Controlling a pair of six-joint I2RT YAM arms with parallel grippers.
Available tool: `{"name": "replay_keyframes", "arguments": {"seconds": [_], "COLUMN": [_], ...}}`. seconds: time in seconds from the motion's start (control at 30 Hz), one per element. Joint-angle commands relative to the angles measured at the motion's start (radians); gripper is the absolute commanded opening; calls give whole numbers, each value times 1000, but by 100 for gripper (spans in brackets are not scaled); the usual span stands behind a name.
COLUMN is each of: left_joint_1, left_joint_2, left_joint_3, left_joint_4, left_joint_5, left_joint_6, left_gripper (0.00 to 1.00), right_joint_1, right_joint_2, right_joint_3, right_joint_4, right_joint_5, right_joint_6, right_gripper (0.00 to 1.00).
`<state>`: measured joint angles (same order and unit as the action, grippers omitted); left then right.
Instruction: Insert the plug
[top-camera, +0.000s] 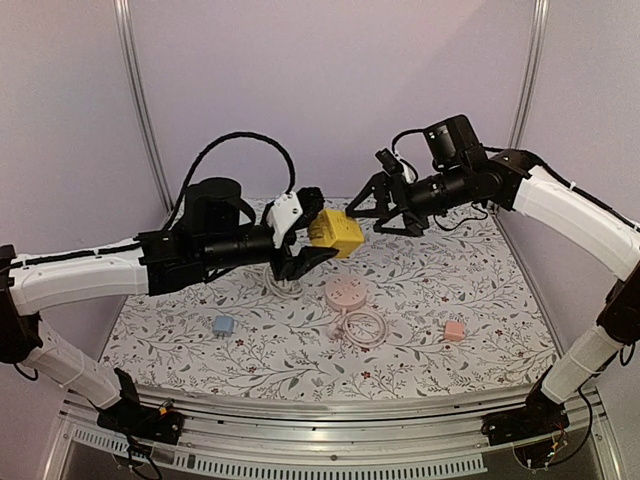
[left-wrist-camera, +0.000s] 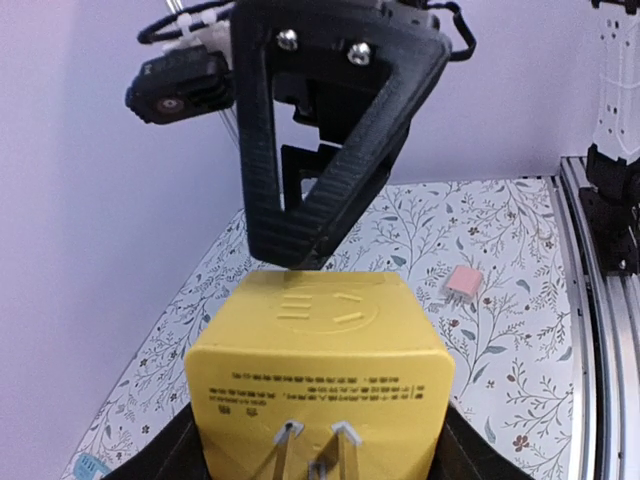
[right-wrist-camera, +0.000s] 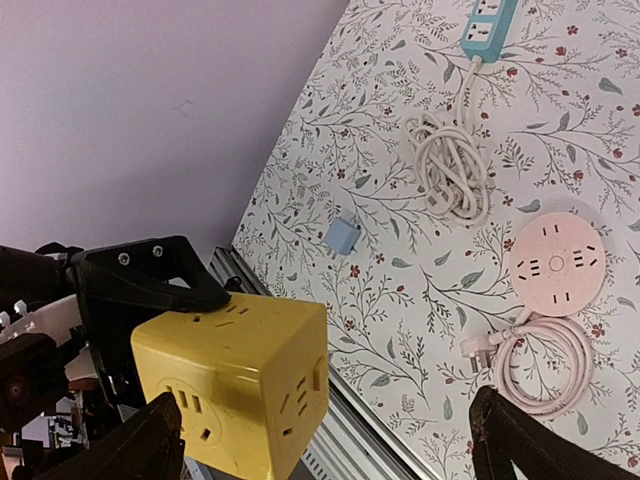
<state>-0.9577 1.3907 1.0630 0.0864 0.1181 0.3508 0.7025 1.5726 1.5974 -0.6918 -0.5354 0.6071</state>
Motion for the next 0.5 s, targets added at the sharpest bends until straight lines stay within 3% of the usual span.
{"name": "replay_keyframes", "arguments": {"seconds": [0.0, 0.47], "left_joint_1": [52, 124], "left_joint_2": [-83, -124], "left_joint_3": [-40, -65], "left_joint_4": [183, 373], "left_joint_5": [93, 264], "left_joint_6": [-130, -278], "left_gripper": [0, 0], "right_joint_1": [-32, -33], "right_joint_2": [-39, -34], "right_joint_3": [9, -92], "right_joint_4": [85, 495], "right_joint_5": [-128, -513], "right_joint_6": [36, 293], "right_gripper": [99, 99]}}
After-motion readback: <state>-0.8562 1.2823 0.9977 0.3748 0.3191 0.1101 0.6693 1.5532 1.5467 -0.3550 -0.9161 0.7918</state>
